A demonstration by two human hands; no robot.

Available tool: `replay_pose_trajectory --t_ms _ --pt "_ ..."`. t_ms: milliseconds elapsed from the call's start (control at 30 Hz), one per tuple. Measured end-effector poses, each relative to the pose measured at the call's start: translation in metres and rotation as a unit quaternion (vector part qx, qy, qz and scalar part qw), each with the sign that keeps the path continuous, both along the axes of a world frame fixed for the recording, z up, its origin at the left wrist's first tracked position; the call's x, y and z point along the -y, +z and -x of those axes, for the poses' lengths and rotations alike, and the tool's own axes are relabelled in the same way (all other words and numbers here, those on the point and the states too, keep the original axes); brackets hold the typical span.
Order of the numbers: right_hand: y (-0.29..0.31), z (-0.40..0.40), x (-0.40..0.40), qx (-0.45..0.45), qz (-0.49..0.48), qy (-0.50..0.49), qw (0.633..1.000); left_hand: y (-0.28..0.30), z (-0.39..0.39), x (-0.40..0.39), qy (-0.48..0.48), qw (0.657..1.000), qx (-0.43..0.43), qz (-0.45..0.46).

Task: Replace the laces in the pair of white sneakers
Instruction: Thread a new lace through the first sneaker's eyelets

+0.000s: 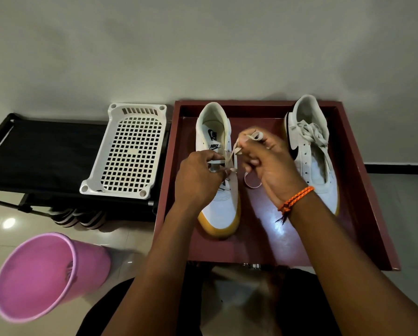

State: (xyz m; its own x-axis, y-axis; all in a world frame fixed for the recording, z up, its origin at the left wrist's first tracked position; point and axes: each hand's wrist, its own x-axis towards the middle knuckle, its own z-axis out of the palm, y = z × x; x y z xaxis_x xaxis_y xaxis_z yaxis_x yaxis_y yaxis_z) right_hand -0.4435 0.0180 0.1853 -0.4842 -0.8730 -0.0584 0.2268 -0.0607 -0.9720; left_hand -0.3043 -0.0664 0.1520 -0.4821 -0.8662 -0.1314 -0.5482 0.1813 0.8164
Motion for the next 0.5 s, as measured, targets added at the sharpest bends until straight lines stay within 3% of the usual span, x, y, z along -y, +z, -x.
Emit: replay_pose_trajectory --t_ms 133,167,233,300,400,500 --pt "0.005 0.003 0.001 0.139 0.020 -0.056 0.988 0.000 0.001 -0.002 0.002 1.000 0.004 0.025" --pt "0.003 0.004 0.002 0.107 -0.007 -0.096 0.990 0.000 0.002 -0.002 0.004 0.998 0.023 0.052" --pt "-0.006 0.004 0.003 -0.086 -0.087 -0.149 0.981 0.001 0.002 -0.003 0.008 0.992 0.065 0.110" --pt "-0.016 -0.001 0.001 -0.236 -0.165 -0.109 0.952 0.002 0.002 -0.003 0.011 0.987 0.079 0.137" --pt "-0.022 -0.016 -0.002 -0.328 -0.198 -0.013 0.924 0.004 0.002 -0.006 0.005 0.984 0.093 0.154" --pt "-0.025 -0.019 -0.002 -0.405 -0.177 -0.026 0.897 0.004 0.001 -0.005 -0.004 0.986 0.082 0.143"
